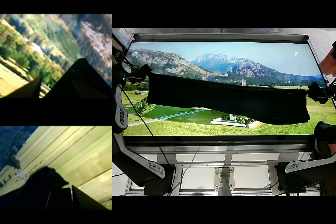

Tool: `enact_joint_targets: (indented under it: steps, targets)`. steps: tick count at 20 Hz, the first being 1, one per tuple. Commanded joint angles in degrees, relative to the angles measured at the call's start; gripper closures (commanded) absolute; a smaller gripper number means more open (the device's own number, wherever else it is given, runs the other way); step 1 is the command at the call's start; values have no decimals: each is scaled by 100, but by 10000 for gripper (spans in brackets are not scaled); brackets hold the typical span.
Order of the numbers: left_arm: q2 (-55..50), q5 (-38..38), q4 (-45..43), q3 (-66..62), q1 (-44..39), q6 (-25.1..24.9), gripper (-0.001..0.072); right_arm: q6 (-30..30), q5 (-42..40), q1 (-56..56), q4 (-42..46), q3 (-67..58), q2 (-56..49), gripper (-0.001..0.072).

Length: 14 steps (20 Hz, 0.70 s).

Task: Fold the clothes and pants, and hang the long-sleeved shirts on hangers.

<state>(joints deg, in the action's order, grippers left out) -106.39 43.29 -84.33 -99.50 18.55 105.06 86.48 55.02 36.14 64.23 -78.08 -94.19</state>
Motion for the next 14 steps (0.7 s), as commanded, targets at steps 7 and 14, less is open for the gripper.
enact_joint_targets:
  steps: [7, 14]
  targets:
    - [55, 866, 81, 0, 57, -802, 149, 155, 815, -83, -138, -1071, -85, 192]
    - [11, 2796, 1023, 2, 763, -2271, 140, 105, 3598, -166, -138, -1993, -85, 195]
